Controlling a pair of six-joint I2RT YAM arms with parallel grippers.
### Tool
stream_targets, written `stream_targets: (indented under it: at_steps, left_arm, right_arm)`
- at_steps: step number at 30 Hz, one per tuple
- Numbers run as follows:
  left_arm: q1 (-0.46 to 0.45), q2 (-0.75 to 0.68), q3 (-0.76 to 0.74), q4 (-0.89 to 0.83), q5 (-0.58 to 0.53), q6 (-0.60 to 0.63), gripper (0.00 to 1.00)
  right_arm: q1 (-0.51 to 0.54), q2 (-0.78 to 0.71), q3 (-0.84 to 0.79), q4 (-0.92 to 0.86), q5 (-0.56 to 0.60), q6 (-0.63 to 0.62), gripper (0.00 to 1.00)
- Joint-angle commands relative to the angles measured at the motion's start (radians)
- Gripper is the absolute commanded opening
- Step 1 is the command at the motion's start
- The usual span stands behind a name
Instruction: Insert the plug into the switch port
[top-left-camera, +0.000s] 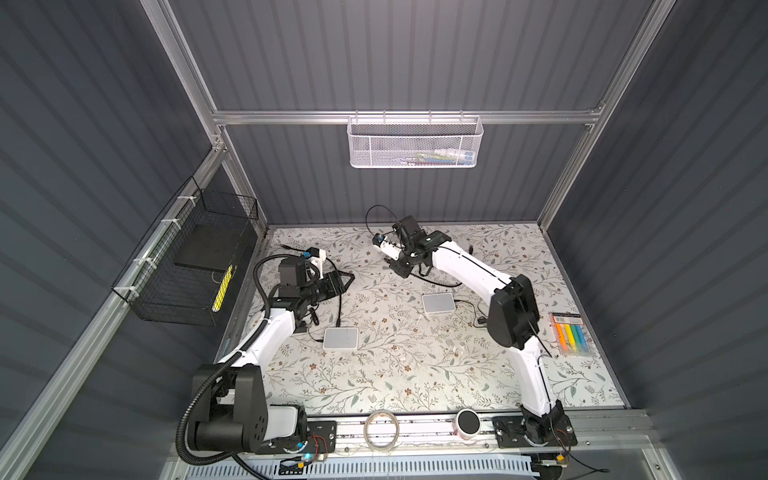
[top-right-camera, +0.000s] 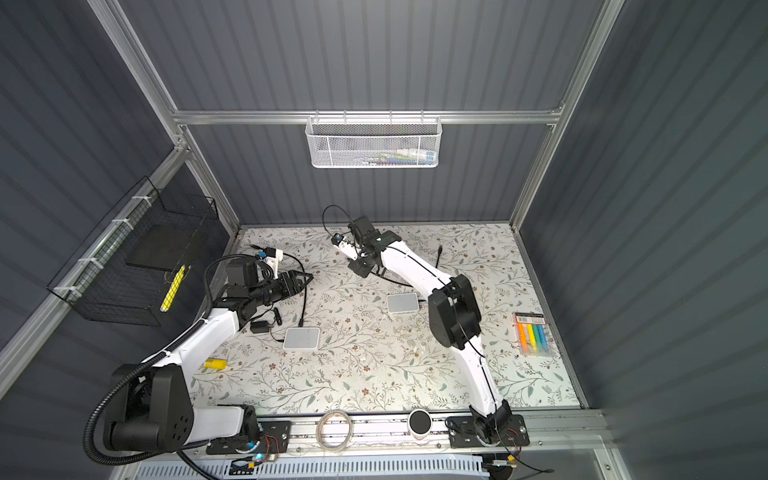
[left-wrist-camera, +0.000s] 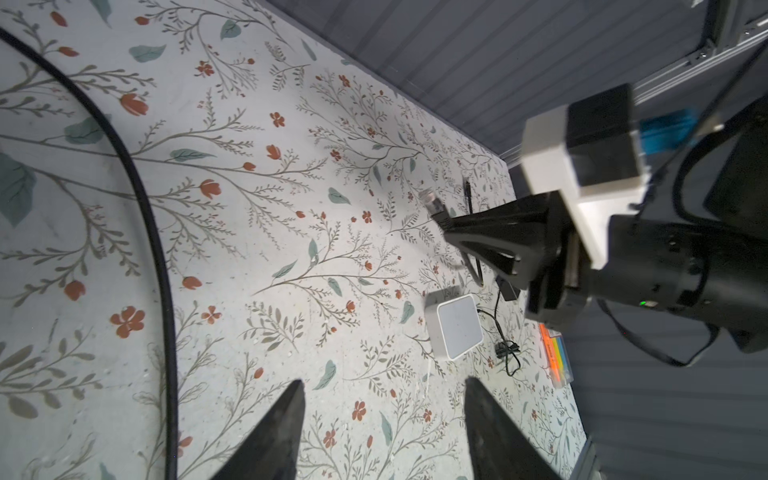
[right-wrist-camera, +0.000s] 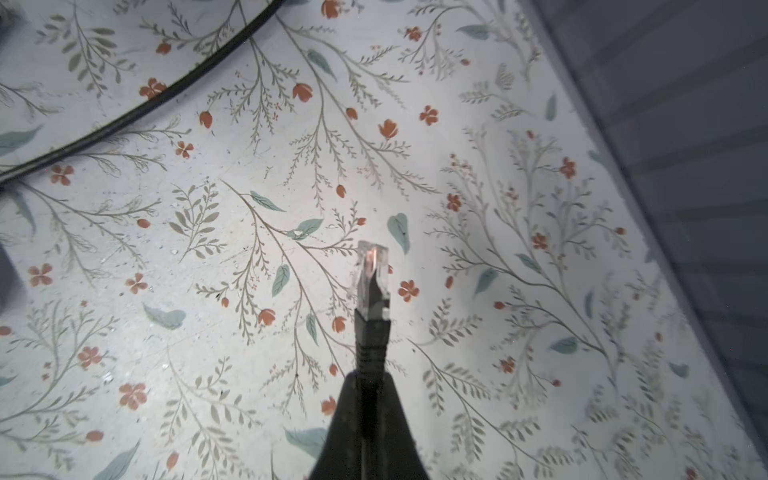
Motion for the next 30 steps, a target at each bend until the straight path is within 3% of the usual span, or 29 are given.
stream_targets:
  at_steps: [1, 8, 15, 22, 30]
  left_arm:
    - [0.004, -0.021, 0.000, 0.080, 0.086, -0.013, 0.62]
    - [-0.021, -0.024, 0.027, 0.115, 0.139, -0.020, 0.61]
    - [-0.174, 0.010, 0.113, 0.009, 0.046, 0.074, 0.60]
    - [-0.267, 0.088, 0.109, 0.135, 0.113, 0.026, 0.60]
    - [-0.423, 0.250, 0.147, 0.268, 0.191, -0.001, 0.59]
  right_arm:
    - [0.000, -0.078, -0.068, -0.013, 0.035, -0.002, 0.00]
    - [-0.031, -0.355, -0.360, 0.044, 0.051, 0.059, 0.00]
    - [-0.062, -0.666, -0.702, 0.098, 0.036, 0.152, 0.00]
    - [-0.116, -0.935, -1.075, 0.276, -0.178, 0.319, 0.00]
    - [-0.125, -0.982, -1.271, 0.468, -0.324, 0.416, 0.00]
